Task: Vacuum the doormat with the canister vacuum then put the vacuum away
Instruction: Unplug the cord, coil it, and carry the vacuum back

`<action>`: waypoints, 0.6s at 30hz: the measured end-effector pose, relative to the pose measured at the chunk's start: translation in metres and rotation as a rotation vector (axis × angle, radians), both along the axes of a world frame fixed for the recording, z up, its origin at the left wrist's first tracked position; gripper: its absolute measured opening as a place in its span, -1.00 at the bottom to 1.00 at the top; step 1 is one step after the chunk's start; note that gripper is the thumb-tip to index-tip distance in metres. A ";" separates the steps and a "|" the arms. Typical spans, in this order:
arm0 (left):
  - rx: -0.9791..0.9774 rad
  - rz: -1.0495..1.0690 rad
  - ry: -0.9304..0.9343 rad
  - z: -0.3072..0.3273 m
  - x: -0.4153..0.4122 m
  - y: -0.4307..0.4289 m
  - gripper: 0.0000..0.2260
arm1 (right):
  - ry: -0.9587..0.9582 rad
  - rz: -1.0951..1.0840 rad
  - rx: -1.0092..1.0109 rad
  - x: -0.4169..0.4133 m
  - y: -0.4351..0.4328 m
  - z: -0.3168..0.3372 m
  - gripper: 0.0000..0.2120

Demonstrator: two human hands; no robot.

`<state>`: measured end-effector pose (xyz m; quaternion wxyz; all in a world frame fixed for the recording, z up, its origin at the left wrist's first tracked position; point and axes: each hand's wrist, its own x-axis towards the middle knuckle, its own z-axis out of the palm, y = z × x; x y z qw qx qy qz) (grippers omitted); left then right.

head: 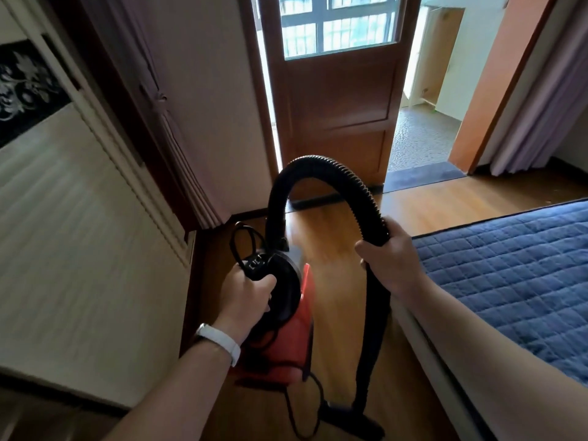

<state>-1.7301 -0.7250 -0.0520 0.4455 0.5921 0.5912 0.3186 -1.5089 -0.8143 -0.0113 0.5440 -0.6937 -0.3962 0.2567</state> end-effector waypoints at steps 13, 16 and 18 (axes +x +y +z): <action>0.010 -0.121 -0.017 -0.004 0.087 0.156 -0.93 | -0.095 -0.074 -0.035 0.071 0.143 0.002 -0.76; -0.017 -0.183 -0.033 -0.017 0.108 0.212 -0.94 | -0.119 -0.155 -0.066 0.088 0.191 -0.002 -0.73; -0.034 -0.228 -0.032 -0.020 0.119 0.254 -0.96 | -0.097 -0.198 -0.080 0.098 0.224 -0.002 -0.74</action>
